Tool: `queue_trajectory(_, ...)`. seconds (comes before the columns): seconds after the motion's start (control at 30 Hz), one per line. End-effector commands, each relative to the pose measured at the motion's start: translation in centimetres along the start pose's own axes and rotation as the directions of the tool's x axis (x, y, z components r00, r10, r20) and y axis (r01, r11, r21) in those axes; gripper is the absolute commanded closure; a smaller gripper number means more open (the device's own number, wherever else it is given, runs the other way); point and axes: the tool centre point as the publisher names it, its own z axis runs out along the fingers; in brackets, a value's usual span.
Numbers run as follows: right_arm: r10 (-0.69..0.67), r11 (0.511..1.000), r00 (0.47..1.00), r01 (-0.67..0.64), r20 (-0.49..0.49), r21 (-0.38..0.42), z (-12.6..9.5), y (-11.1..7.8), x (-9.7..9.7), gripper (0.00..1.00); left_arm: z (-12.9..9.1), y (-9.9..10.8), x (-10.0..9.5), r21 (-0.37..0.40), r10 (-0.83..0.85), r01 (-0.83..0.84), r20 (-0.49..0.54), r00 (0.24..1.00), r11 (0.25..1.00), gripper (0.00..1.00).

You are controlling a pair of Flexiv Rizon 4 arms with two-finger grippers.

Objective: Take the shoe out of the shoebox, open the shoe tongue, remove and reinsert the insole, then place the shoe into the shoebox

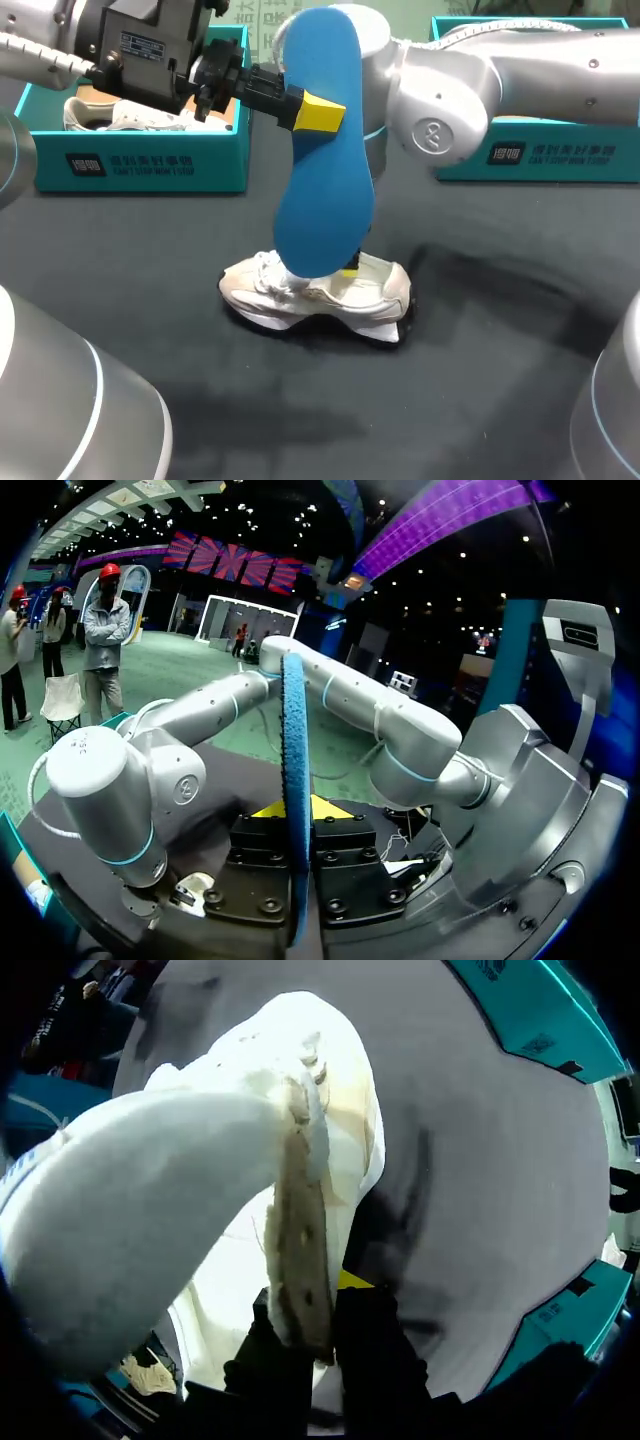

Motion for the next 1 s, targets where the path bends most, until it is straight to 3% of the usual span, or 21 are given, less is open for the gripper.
queue_trajectory(0.03, 0.079, 0.996, 0.997, -0.08, -0.015, -0.039, -0.9, -1.4, 0.6, 1.0, 0.1, -0.1, -0.1, -0.003, 0.0, 0.0, 0.0, 1.0, 1.0, 1.0)
queue_trajectory(0.17, 0.207, 0.971, 0.974, -0.215, -0.087, -0.1, -1.3, -1.9, 1.3, 1.0, 0.1, -0.1, -0.1, -0.003, 0.0, 0.0, 0.0, 1.0, 1.0, 1.0)
queue_trajectory(0.63, 0.21, 0.971, 0.973, -0.218, -0.092, -0.094, -1.5, -1.8, 1.6, 1.0, 0.1, -0.1, -0.1, -0.003, 0.0, 0.0, 0.0, 1.0, 1.0, 1.0)
queue_trajectory(0.77, 0.402, 0.884, 0.901, -0.429, -0.165, -0.187, -1.0, -2.8, 2.0, 1.0, 0.1, -0.1, -0.1, -0.003, 0.0, 0.0, 0.0, 1.0, 1.0, 1.0)
queue_trajectory(1.0, 0.605, 0.742, 0.772, -0.636, -0.197, -0.212, -1.2, -3.0, 4.3, 1.0, 0.1, -0.1, -0.1, -0.003, 0.0, 0.0, 0.0, 1.0, 1.0, 1.0)
